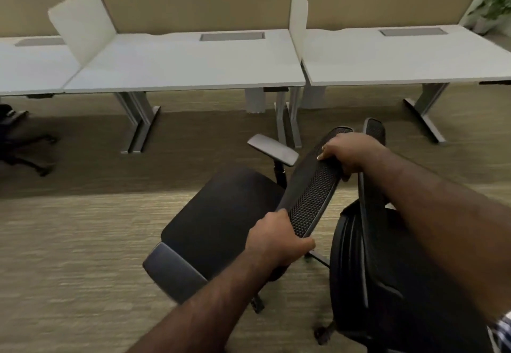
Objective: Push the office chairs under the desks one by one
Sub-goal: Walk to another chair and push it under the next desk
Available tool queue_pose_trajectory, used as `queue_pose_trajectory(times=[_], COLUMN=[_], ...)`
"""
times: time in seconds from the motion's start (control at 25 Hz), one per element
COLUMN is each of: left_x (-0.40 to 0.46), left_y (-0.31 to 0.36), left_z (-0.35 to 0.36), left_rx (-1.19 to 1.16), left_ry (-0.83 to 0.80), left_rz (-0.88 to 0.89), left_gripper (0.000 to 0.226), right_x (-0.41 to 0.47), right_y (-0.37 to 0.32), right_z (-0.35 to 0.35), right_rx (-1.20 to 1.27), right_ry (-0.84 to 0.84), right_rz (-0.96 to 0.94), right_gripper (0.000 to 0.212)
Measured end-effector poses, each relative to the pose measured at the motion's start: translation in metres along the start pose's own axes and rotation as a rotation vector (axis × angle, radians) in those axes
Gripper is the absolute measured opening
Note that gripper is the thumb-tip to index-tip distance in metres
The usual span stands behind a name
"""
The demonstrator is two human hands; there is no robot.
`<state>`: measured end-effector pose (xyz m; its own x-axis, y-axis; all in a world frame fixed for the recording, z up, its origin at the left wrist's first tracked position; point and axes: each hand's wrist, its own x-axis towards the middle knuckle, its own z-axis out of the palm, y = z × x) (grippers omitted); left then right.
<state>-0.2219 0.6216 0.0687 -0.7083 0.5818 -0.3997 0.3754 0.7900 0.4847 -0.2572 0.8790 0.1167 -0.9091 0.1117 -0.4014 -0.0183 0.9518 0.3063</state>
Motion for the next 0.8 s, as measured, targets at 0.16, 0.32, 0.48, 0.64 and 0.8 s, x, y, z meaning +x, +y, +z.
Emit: queue_pose_trajectory(times=[0.16, 0.32, 0.48, 0.64, 0.8], left_x=[0.010, 0.022, 0.035, 0.051, 0.065], left_y=[-0.008, -0.019, -0.038, -0.075, -0.115], left_z=[-0.011, -0.019, -0.037, -0.065, -0.093], left_rx=[-0.053, -0.068, -0.052, -0.112, -0.111], left_ry=[-0.011, -0.050, -0.031, -0.081, -0.031], left_rz=[-0.007, 0.019, 0.037, 0.043, 0.055], left_gripper=[0.060, 0.063, 0.068, 0.069, 0.065], right_x=[0.016, 0.031, 0.050, 0.071, 0.099], right_y=[-0.004, -0.009, -0.021, -0.037, -0.061], right_z=[-0.017, -0.024, -0.039, -0.051, -0.068], right_rx=[-0.030, -0.029, -0.002, 0.101, 0.175], right_ry=[-0.018, -0.054, -0.036, 0.019, 0.056], right_rz=[-0.031, -0.031, -0.045, -0.038, -0.036], right_gripper=[0.082, 0.081, 0.083, 0.075, 0.070])
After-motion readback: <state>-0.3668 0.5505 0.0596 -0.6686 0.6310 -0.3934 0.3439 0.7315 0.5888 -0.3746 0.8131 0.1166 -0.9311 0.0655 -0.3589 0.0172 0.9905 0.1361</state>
